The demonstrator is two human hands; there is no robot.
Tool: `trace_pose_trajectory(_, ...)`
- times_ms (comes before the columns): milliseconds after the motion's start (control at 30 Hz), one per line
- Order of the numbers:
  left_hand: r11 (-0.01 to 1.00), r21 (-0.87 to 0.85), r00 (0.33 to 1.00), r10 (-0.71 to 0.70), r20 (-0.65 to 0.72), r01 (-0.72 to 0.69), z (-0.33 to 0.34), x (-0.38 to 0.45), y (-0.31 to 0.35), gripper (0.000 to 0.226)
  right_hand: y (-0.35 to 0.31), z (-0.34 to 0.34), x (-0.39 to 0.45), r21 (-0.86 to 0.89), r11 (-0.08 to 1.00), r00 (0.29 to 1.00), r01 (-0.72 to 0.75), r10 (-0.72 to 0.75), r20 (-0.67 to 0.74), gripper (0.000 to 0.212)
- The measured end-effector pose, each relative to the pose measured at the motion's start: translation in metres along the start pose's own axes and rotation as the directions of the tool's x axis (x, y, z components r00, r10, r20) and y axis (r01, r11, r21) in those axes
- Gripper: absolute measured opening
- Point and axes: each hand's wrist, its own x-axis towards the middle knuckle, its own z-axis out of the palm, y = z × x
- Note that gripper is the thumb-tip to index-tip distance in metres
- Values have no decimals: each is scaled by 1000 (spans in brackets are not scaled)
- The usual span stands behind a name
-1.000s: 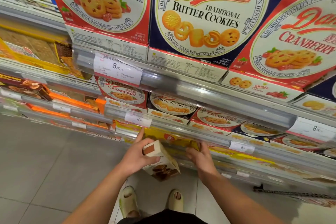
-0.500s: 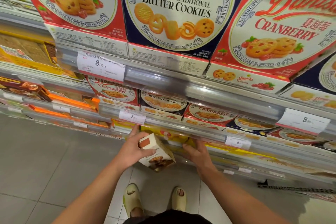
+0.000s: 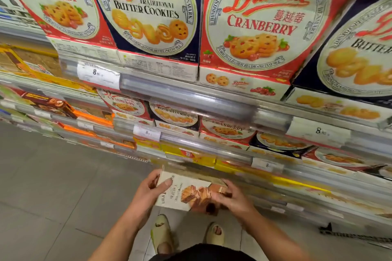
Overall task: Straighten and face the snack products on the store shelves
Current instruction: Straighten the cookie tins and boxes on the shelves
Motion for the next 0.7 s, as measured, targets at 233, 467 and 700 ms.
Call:
trace_pose_trajectory(233, 969, 243, 995, 63, -72, -44, 41, -19, -9, 34, 28, -47, -16, -43, 996, 995, 83, -85, -59, 38)
trace_pose_trajectory(467, 623, 738, 932, 363, 23, -261, 79, -21, -3, 45, 60, -97, -51, -140, 982, 945, 129, -164, -282, 58)
trace_pose_trajectory(700, 120, 735, 710, 400, 579, -667, 159, -1, 13, 53, 85, -102, -118, -136, 987, 774, 89, -154, -614, 51)
